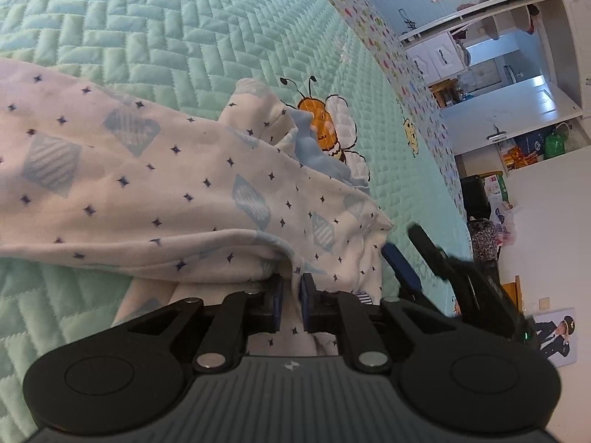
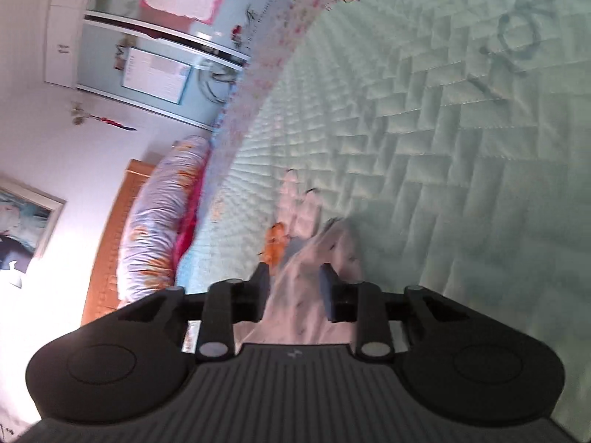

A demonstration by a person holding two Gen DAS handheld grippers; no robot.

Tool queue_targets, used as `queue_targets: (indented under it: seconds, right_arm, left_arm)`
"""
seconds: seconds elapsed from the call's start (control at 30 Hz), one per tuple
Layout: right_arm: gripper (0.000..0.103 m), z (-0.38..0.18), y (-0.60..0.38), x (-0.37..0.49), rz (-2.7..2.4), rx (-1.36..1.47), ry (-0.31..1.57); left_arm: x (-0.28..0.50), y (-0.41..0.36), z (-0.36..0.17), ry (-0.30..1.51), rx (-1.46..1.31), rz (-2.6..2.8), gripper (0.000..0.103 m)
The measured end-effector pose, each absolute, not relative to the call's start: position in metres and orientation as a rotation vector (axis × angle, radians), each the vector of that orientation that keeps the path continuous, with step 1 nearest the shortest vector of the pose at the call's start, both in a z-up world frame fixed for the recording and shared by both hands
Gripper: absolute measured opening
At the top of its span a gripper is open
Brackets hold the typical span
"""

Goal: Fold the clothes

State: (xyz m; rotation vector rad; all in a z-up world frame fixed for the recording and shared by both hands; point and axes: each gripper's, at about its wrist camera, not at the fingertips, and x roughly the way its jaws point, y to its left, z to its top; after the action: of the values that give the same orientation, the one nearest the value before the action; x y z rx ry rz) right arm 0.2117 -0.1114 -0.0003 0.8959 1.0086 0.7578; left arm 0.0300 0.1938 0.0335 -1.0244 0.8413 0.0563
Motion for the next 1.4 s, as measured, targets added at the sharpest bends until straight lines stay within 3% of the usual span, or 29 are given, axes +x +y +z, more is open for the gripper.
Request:
queue_targets:
  seconds: [0.07, 0.23, 0.27, 0.33, 0.43, 0.6, 0.7, 0.8, 0.93, 1.0, 1.03, 1.17, 1.4]
  right_arm:
    - [0.033, 0.001, -0.118, 0.201, 0.786, 0.931, 1.01]
    - [0.033, -0.011, -0.114, 0.18, 0.796, 0.868, 1.077]
    - [0.022, -0.014, -0.112, 0.178, 0.774, 0.803, 1.102]
    - [0.017, -0.009, -0.113, 0.179, 0.759, 0.764, 1.094]
    - [0.031, 0.011, -0.121, 0.169, 0.775, 0.81, 1.045]
    - [0.032, 0.009, -0.109, 0.149, 0.797, 0.808, 1.102]
    - [0.024, 0.004, -0.098, 0.149, 0.755, 0.768, 1.13]
    - [0.031, 0.016, -0.1, 0.142, 0.772, 0.804, 1.085]
    - [0.039, 0.021, -0.098, 0.133, 0.779, 0.818, 1.068]
    - [0.025, 0.003, -0.096, 0.132, 0.704, 0.755, 1.143]
    - [0.024, 0.006, -0.099, 0.128, 0.7, 0.771, 1.132]
    - [0.038, 0.026, -0.109, 0.103, 0.724, 0.809, 1.081]
    - [0.038, 0.036, -0.141, 0.048, 0.754, 0.837, 1.105]
  left_arm:
    - [0.024, 0.194, 0.037, 0.833, -1.032, 0.055, 0.023]
    - [0.019, 0.199, 0.039, 0.84, -1.048, 0.068, 0.028]
    - [0.018, 0.2, 0.039, 0.844, -1.051, 0.07, 0.028]
    - [0.012, 0.2, 0.047, 0.837, -1.034, 0.072, 0.029]
    - [-0.001, 0.201, 0.057, 0.818, -1.019, 0.072, 0.038]
    - [-0.045, 0.217, 0.066, 0.754, -1.084, 0.068, 0.038]
    - [-0.086, 0.235, 0.073, 0.683, -1.116, 0.097, 0.039]
    - [-0.131, 0.266, 0.075, 0.618, -1.147, 0.2, 0.052]
    - [-0.178, 0.307, 0.072, 0.547, -1.195, 0.358, 0.052]
    - [-0.193, 0.326, 0.069, 0.522, -1.215, 0.41, 0.052]
    - [-0.196, 0.333, 0.07, 0.512, -1.209, 0.429, 0.052]
    - [-0.19, 0.357, 0.07, 0.515, -1.16, 0.455, 0.052]
    - [-0.159, 0.383, 0.049, 0.574, -1.128, 0.424, 0.054]
